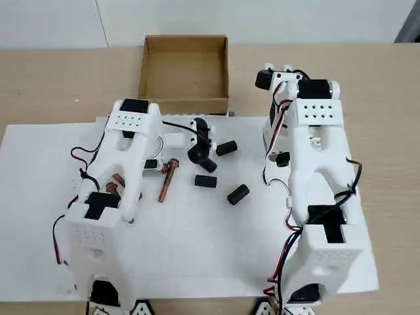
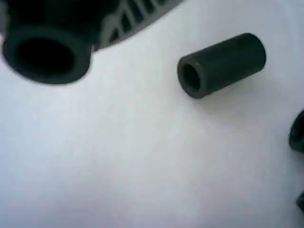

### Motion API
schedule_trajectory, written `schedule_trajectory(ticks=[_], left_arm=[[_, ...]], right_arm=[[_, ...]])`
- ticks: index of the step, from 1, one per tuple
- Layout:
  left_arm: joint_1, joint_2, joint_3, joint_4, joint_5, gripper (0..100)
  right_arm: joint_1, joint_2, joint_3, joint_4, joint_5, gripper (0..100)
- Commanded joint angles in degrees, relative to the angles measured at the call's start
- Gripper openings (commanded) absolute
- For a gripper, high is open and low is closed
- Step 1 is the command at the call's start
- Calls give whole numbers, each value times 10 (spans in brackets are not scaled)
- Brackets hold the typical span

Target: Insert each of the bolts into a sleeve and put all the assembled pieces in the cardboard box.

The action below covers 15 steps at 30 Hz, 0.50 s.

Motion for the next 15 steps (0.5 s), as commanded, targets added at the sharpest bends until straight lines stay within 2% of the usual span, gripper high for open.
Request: schedule_trajectory(ticks=[1,6,15], left_arm=[[-3,2,-30,8,-21,6],[-3,2,-145,128,-18,6],[16,-72,-258,128,165,6]], right_arm=[[1,-43,-4,0,3,6],[0,-54,-6,9,3,6],[0,-205,1,18,3,4]])
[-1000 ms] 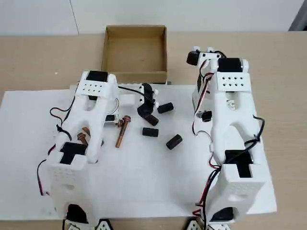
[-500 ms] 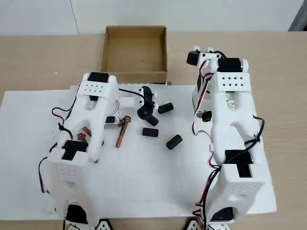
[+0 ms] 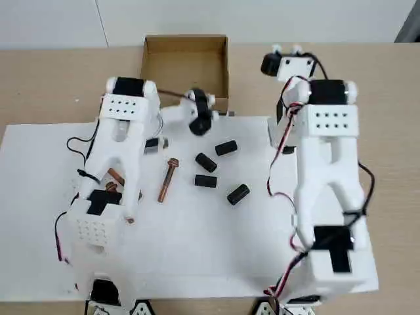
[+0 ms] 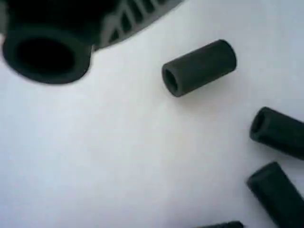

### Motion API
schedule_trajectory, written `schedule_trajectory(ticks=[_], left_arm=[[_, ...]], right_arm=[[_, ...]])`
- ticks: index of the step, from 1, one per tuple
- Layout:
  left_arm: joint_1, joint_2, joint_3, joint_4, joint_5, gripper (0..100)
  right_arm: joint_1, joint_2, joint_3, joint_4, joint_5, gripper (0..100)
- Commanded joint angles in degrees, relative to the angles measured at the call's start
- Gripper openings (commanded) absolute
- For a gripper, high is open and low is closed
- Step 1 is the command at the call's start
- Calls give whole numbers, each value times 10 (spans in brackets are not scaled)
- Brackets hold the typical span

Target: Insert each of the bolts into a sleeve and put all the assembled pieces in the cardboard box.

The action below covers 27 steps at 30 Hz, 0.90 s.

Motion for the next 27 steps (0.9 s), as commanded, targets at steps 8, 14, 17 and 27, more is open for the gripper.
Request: schedule_trajectory(ticks=[8,14,17,27], left_arm=[[54,-195,-41,11,309,5],[59,-297,4,11,407,5],[69,-361,51,10,482,5],[82,-592,327,-105,642,5]], right_arm=[[3,-198,110,10,3,4],[3,-342,188,7,4,4],[6,-400,225,7,3,3],[5,-576,400,-82,1,3]])
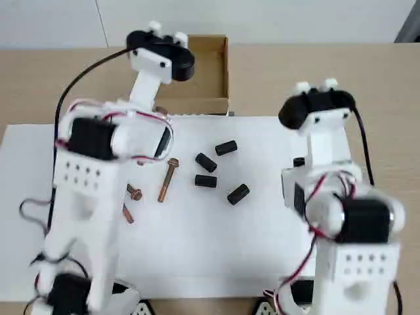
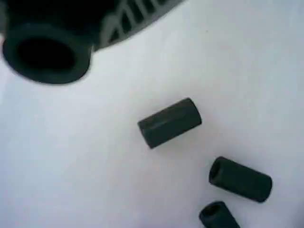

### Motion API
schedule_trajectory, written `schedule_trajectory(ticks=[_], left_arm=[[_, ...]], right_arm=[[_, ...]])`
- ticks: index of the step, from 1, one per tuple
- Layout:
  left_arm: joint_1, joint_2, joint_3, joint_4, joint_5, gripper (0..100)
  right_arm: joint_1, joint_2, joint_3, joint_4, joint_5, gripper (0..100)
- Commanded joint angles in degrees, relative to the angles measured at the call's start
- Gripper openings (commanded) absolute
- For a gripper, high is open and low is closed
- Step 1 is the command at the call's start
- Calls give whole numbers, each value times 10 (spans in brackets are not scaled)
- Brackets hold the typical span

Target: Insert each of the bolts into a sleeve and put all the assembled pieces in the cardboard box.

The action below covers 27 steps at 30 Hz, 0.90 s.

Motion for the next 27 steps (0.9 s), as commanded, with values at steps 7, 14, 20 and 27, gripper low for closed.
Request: schedule_trajectory(ticks=[7,14,20,27], left_arm=[[-2,-290,318,-225,78,5],[-2,-485,532,-374,116,5],[0,-614,653,-448,161,5],[3,-718,712,-460,220,5]], right_arm=[[2,-175,193,-152,-78,3],[-12,-229,302,-237,-88,3],[-74,-240,355,-283,-113,3],[-163,-240,430,-384,-113,3]])
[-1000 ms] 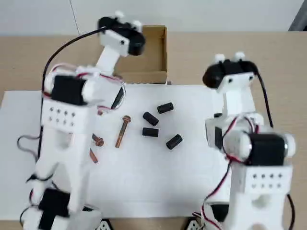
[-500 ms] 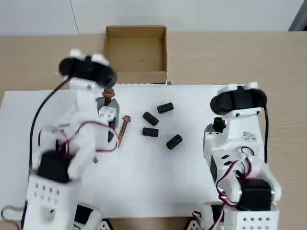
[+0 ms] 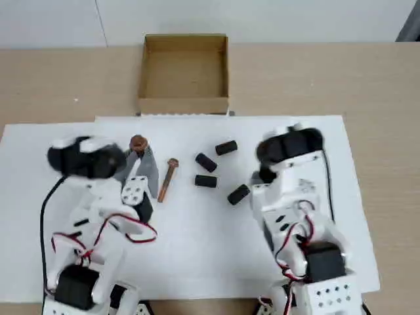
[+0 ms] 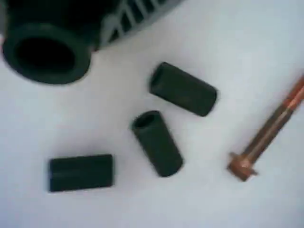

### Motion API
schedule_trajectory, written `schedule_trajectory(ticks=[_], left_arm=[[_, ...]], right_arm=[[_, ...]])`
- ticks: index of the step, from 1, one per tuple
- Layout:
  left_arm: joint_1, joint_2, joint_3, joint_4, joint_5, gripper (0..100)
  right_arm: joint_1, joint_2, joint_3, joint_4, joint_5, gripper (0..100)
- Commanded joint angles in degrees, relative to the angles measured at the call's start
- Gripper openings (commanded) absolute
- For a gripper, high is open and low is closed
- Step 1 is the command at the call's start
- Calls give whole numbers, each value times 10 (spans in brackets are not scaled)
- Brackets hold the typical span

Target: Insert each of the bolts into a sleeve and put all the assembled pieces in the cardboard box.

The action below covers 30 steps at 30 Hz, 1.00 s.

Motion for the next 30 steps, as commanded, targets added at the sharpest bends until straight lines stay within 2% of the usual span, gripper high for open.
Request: schedule_trajectory(ticks=[1,9,12,15,21,30], left_arm=[[3,-52,10,-19,42,5],[4,-123,27,-18,171,5],[4,-133,27,-17,185,5],[10,-133,29,-17,199,5],[79,-135,52,-19,238,5],[87,-135,58,-20,244,5]], right_arm=[[-51,-7,18,-60,-4,3],[-170,-7,72,-141,0,3],[-208,-7,86,-166,5,3],[-240,-7,108,-192,51,3],[-272,-28,147,-271,101,3],[-310,-117,196,-276,135,3]])
